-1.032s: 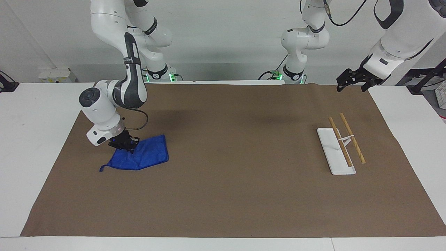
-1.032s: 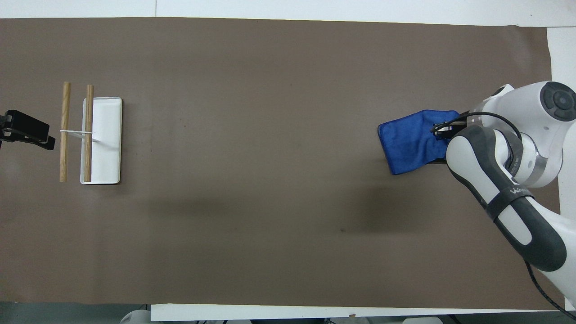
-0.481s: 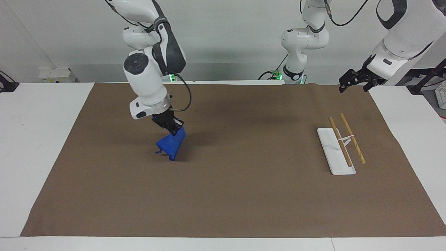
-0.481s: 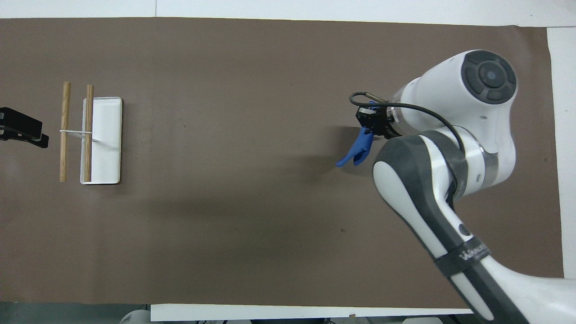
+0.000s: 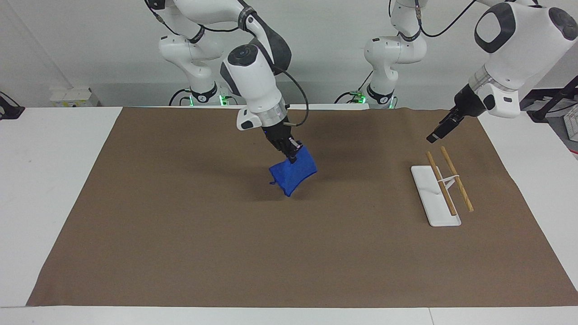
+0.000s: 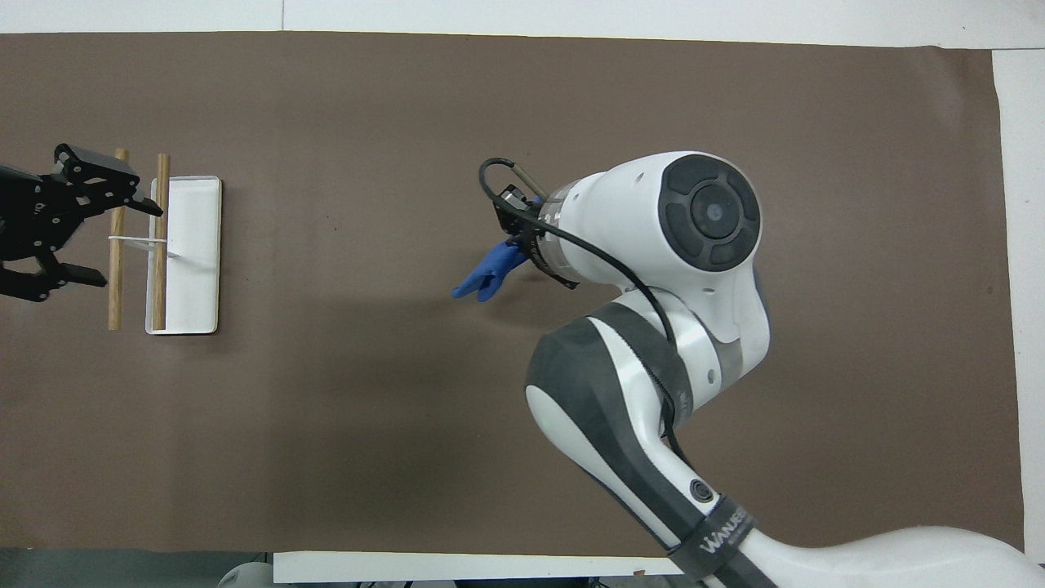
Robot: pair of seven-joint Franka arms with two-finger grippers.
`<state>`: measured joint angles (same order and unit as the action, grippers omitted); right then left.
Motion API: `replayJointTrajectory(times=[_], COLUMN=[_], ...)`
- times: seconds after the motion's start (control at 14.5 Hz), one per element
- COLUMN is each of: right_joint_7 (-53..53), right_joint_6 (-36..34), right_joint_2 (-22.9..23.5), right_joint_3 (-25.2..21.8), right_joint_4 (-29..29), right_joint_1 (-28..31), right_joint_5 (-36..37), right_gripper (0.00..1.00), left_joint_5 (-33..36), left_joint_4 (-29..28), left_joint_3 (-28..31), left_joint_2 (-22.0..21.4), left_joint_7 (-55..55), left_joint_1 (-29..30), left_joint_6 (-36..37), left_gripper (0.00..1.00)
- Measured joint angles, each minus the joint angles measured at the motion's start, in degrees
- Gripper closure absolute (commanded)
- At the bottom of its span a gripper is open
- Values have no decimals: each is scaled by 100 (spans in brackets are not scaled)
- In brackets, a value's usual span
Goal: Right arm passes towel to left arm to hang
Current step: 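Carry the towel toward the left gripper while the left gripper reaches out, then close the left gripper on the towel held by the right gripper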
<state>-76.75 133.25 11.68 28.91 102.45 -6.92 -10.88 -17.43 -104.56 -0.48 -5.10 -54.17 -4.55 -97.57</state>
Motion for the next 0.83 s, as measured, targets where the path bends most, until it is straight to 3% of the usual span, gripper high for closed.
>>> replayJointTrajectory(times=[0.14, 0.48, 0.83], right_joint_7=[-694, -2592, -3049], right_joint_6=[283, 547, 1112], right_joint_2=[143, 562, 773], right_joint_3=[193, 440, 669], right_joint_4=[-241, -1329, -1473], right_joint_1=[-107, -407, -492], right_joint_5=[-195, -252, -254], right_gripper=[100, 100, 100], left_joint_5=[-378, -556, -924], left_joint_4=[-392, -1501, -1896], left_joint_3=[-21, -100, -114], left_joint_2=[-119, -652, -898], left_joint_7=[-1139, -2433, -2873], left_joint_1=[-30, -592, -707], left_joint_6=[-381, -1111, -1630], left_gripper=[0, 0, 0])
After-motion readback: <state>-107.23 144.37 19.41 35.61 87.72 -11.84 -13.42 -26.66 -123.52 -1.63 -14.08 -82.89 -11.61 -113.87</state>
